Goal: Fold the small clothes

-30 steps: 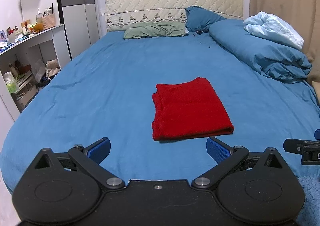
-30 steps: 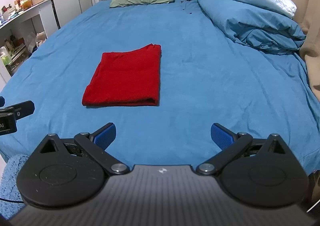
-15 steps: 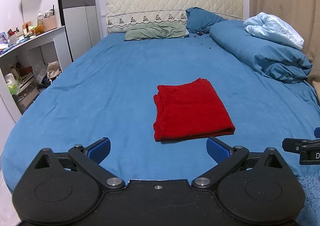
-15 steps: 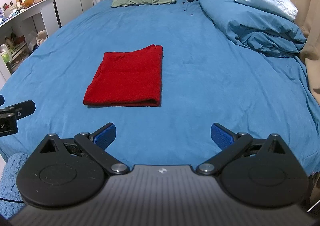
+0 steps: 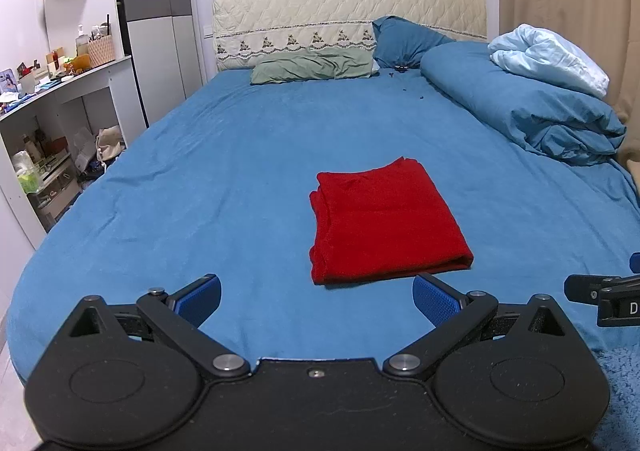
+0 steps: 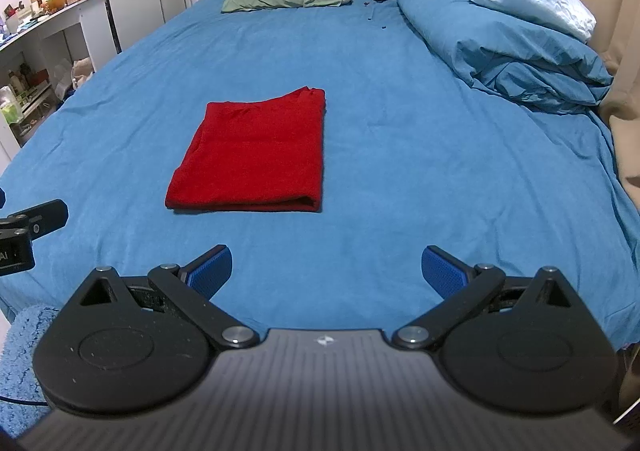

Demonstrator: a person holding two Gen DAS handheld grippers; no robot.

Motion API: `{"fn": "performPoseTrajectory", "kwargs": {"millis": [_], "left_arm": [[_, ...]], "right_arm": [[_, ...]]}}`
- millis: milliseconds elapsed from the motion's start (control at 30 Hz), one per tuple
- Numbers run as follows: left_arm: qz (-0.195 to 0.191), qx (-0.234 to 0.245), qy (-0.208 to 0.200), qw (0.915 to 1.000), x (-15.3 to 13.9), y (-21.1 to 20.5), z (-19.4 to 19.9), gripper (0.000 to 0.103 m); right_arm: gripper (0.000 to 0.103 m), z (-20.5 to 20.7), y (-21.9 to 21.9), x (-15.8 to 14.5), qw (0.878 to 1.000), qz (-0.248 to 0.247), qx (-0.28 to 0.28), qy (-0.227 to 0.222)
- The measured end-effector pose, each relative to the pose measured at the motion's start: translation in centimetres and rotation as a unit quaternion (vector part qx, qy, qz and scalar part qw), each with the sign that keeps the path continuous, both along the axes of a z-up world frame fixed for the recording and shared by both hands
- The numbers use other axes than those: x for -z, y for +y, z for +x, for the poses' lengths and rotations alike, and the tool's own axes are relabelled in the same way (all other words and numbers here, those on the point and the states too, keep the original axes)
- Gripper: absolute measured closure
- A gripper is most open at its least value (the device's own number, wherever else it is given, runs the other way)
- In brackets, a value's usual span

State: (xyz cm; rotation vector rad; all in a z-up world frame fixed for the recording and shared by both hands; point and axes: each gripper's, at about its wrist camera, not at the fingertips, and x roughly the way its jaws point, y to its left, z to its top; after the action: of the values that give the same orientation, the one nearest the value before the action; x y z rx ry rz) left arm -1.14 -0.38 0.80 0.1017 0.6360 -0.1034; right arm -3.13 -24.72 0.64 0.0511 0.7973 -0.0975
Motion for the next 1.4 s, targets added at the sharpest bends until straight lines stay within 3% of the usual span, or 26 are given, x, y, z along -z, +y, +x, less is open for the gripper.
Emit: {"fn": "performPoseTrajectory", "kwargs": {"millis": [1400], "left_arm": [[0.002,-0.008,-0.007,0.9999,0.36,-0.10,0.23,0.000]], "right_arm": [[0.000,0.13,0.52,0.23,1.000,-0.001,0.002,0.002]]}}
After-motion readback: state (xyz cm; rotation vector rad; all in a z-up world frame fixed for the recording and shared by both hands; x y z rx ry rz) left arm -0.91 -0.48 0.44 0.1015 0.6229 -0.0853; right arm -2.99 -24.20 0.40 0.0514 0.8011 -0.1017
